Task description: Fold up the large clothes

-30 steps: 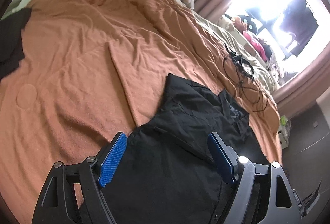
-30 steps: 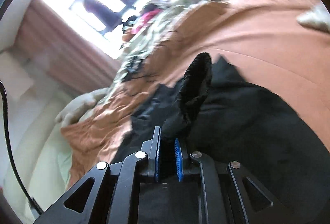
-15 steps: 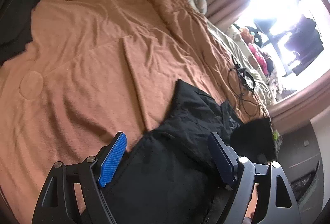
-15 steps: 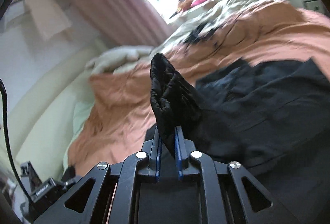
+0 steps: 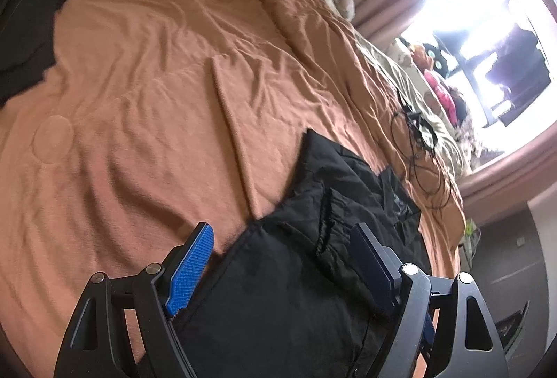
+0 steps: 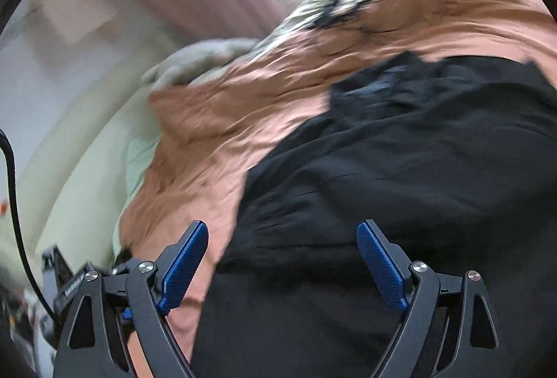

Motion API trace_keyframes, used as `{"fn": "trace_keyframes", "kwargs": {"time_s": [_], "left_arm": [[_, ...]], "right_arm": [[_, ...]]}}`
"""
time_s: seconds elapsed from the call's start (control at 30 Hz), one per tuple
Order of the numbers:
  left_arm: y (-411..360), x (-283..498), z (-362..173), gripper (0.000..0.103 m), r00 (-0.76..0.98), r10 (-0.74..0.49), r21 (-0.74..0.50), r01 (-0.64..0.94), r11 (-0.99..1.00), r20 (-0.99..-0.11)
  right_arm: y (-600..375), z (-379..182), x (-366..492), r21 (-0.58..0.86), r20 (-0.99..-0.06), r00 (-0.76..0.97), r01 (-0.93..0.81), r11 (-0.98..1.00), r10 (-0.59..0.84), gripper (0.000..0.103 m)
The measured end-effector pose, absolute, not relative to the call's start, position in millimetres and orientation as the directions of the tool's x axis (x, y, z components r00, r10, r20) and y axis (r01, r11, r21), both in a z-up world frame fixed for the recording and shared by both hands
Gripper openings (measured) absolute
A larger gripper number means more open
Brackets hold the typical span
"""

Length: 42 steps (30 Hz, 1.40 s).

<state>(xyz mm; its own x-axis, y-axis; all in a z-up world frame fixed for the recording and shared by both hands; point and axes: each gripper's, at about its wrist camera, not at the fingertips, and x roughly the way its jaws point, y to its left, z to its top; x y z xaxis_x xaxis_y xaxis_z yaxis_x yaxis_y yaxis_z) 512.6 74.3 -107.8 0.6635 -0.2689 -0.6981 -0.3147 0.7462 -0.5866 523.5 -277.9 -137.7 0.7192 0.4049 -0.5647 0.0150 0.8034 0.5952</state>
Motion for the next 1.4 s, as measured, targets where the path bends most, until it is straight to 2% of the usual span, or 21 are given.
{"fn": "trace_keyframes", "kwargs": {"time_s": [0.1, 0.23, 0.37, 0.43, 0.47, 0.6, 0.67, 0.77, 0.83, 1.0, 1.07, 1.13, 1.4], "left_arm": [[57, 515, -105, 0.082, 0.660, -0.284, -0.575, -0.274, 0.771, -0.695], [28, 518, -102, 0.082, 0.654, -0.284, -0.528, -0.208, 0.824, -0.701], [4, 524, -110, 0.081, 0.629, -0.307, -0.504, -0.158, 0.849, -0.714], [-5, 528, -117, 0.071, 0.609, -0.311, -0.487, -0.144, 0.862, -0.730], [-9, 530, -121, 0.069, 0.593, -0.311, -0.478, -0.144, 0.867, -0.743], [-18, 539, -139, 0.062, 0.559, -0.353, -0.512, -0.153, 0.845, -0.750], [-23, 545, -148, 0.051, 0.536, -0.350, -0.501, -0.164, 0.850, -0.768], [-29, 550, -158, 0.042, 0.518, -0.348, -0.493, -0.169, 0.854, -0.781], [-32, 553, -162, 0.039, 0.510, -0.346, -0.488, -0.173, 0.855, -0.787], [-39, 558, -171, 0.039, 0.522, -0.347, -0.490, -0.161, 0.857, -0.779], [-41, 563, -177, 0.035, 0.526, -0.361, -0.504, -0.153, 0.850, -0.770], [-42, 568, -183, 0.026, 0.526, -0.378, -0.524, -0.156, 0.837, -0.761], [-32, 580, -182, 0.021, 0.592, -0.414, -0.589, -0.130, 0.798, -0.691]], "right_arm": [[-317, -147, 508, 0.621, -0.576, 0.735, 0.107, 0.776, 0.359, 0.087], [-355, -172, 504, 0.645, -0.625, 0.709, 0.232, 0.728, 0.328, 0.070], [-371, -199, 512, 0.668, -0.647, 0.676, 0.278, 0.691, 0.354, 0.066], [-371, -211, 516, 0.671, -0.658, 0.657, 0.289, 0.683, 0.368, 0.059], [-372, -217, 519, 0.683, -0.656, 0.648, 0.293, 0.670, 0.386, 0.051], [-373, -228, 530, 0.699, -0.649, 0.648, 0.300, 0.650, 0.399, 0.036], [-373, -231, 536, 0.705, -0.642, 0.654, 0.296, 0.645, 0.401, 0.023], [-370, -234, 540, 0.714, -0.635, 0.655, 0.294, 0.636, 0.409, 0.015], [-370, -234, 541, 0.720, -0.627, 0.661, 0.290, 0.630, 0.412, 0.013], [-363, -230, 546, 0.735, -0.602, 0.669, 0.252, 0.630, 0.435, 0.012], [-362, -232, 546, 0.740, -0.599, 0.668, 0.249, 0.625, 0.442, 0.011], [-363, -233, 544, 0.744, -0.597, 0.665, 0.251, 0.619, 0.448, 0.011], [-366, -235, 540, 0.760, -0.592, 0.655, 0.261, 0.594, 0.469, 0.013]]}}
